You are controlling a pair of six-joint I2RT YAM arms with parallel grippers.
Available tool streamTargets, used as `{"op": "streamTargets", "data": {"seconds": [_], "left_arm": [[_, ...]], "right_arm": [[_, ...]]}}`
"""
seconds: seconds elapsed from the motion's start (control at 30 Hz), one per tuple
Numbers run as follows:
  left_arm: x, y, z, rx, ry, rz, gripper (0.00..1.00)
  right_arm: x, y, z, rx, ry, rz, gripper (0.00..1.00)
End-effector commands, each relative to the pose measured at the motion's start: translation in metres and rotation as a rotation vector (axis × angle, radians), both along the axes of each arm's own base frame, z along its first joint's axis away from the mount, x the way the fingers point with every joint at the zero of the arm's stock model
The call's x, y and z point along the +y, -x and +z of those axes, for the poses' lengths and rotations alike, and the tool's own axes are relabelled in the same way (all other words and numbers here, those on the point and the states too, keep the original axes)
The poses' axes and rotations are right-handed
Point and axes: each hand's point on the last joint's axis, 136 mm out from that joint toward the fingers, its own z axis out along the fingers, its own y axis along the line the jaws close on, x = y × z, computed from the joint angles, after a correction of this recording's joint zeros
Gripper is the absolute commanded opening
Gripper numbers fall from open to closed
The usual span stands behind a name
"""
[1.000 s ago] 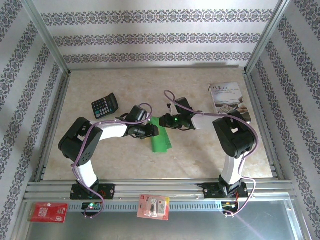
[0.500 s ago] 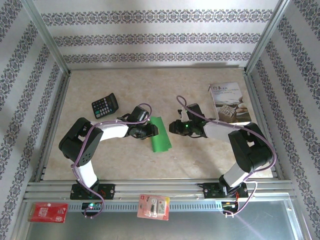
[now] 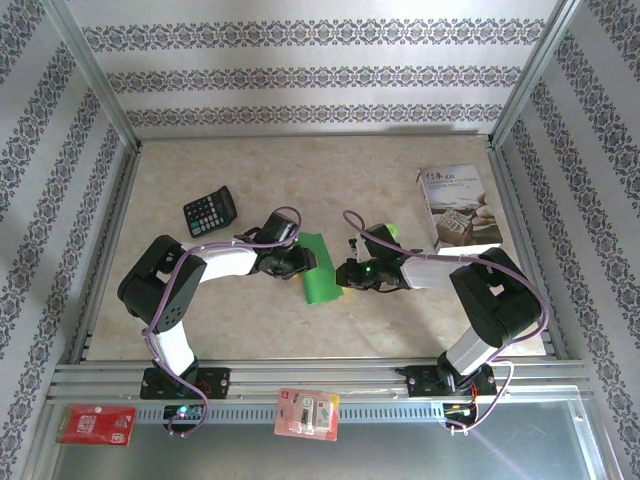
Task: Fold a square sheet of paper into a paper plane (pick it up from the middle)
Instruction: First fold the square sheet of paper in half at the center of the table.
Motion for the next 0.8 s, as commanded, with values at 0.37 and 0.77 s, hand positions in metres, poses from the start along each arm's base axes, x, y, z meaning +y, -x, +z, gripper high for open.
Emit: {"op": "streamTargets", "data": {"seconds": [0.37, 0.77], "left_arm": [[0.055, -0.001, -0.045, 0.024, -0.287, 0.079, 0.39], [0.056, 0.002, -0.051, 0.044, -0.321, 0.009, 0.39]], "right_arm": [[0.02, 0.035, -0.009, 0.032, -0.017, -0.023, 0.18], [0.009, 0.014, 0.012, -0.047, -0.017, -0.048, 0.22]]}}
